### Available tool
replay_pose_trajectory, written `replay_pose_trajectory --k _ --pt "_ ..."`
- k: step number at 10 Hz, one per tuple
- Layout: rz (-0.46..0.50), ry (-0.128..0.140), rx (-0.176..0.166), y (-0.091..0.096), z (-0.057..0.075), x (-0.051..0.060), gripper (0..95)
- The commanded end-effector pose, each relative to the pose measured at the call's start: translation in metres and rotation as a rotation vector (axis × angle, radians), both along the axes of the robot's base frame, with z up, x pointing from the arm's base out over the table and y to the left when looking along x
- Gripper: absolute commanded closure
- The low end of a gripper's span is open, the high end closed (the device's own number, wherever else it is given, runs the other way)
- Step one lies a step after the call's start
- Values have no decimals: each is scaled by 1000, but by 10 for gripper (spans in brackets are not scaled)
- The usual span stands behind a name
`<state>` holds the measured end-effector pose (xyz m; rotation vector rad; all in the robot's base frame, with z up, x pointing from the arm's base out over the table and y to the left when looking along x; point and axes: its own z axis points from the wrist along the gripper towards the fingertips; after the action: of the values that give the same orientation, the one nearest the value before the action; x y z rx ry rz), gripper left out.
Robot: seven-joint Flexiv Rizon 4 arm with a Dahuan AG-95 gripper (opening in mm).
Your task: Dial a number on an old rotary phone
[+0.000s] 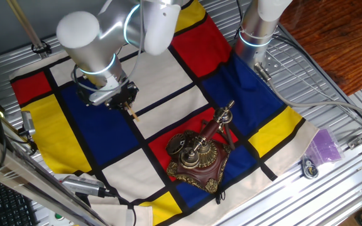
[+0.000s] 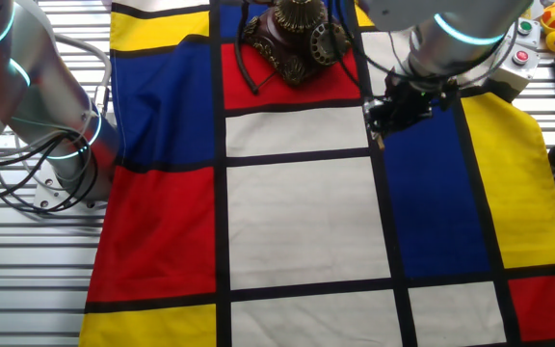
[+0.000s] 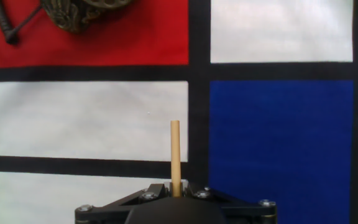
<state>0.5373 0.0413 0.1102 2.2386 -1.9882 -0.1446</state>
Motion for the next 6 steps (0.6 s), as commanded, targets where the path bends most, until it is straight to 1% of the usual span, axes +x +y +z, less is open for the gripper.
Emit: replay_pose_trajectory --k 1,2,4,6 --pt "-5 9 -11 20 14 -13 950" --pt "-16 9 -34 32 20 -23 950" --pt "-35 10 -38 51 27 -35 950" --pt "-34 10 -36 63 32 -42 950"
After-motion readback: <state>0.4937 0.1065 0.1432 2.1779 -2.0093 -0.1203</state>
